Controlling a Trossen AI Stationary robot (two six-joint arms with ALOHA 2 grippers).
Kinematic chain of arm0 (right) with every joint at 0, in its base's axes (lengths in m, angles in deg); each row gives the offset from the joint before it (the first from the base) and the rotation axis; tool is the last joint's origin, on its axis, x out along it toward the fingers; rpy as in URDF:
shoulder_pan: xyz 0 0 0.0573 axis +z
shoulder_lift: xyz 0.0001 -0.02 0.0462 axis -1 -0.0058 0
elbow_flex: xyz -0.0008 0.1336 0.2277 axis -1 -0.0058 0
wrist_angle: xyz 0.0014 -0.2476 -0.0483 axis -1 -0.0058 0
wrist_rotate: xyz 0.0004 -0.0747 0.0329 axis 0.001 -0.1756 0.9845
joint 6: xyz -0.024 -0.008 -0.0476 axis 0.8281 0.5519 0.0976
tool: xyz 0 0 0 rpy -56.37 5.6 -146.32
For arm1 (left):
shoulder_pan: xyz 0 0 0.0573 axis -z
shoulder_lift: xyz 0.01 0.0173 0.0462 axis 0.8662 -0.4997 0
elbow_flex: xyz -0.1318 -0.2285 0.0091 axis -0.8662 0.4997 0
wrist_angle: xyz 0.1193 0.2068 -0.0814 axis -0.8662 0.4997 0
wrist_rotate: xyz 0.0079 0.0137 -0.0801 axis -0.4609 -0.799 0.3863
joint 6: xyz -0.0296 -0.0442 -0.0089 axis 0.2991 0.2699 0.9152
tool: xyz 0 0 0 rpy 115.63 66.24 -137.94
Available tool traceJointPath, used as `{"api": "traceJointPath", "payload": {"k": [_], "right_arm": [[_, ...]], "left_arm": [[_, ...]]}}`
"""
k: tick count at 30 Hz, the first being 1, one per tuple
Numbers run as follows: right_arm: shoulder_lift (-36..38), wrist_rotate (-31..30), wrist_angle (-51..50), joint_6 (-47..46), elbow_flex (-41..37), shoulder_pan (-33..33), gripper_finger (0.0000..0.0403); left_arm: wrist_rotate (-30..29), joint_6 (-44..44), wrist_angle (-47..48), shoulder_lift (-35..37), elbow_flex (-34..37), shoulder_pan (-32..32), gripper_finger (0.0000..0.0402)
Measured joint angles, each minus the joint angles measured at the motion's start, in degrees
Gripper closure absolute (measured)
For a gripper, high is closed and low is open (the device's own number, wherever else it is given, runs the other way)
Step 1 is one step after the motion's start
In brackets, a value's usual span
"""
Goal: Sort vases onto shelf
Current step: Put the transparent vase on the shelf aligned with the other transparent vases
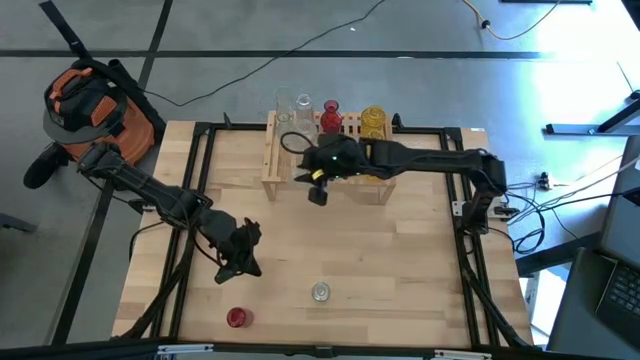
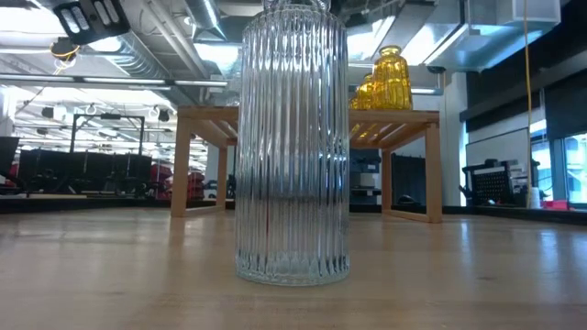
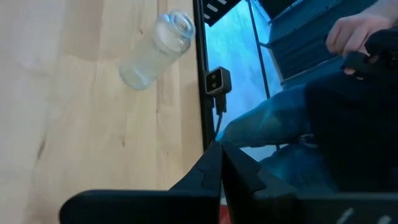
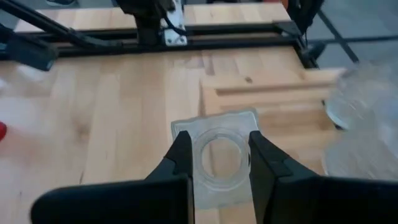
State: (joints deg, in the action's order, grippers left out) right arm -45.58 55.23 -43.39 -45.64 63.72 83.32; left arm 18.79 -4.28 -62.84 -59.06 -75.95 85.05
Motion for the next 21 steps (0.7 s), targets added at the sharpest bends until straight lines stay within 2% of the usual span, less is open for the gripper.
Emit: {"api": "traceJointPath", "payload": {"k": [6,17,21], "right_arm": [[-1.7,-1.1,7.0,1.1,-0.1,-0.2,0.0345],[-3.6,-1.6,11.1,2.5,-0.1,-1.6,0.0345],[-3.9,-4.0,12.6,2.7,-0.2,-1.6,0.0342]], "left_arm": [[-2.1,2.9,0.0,0.0,0.0,2.3,0.0401],[-4.1,5.4,-0.4,0.0,0.0,3.9,0.0401],[-4.1,5.6,-0.3,0.0,0.0,3.9,0.0401]]}}
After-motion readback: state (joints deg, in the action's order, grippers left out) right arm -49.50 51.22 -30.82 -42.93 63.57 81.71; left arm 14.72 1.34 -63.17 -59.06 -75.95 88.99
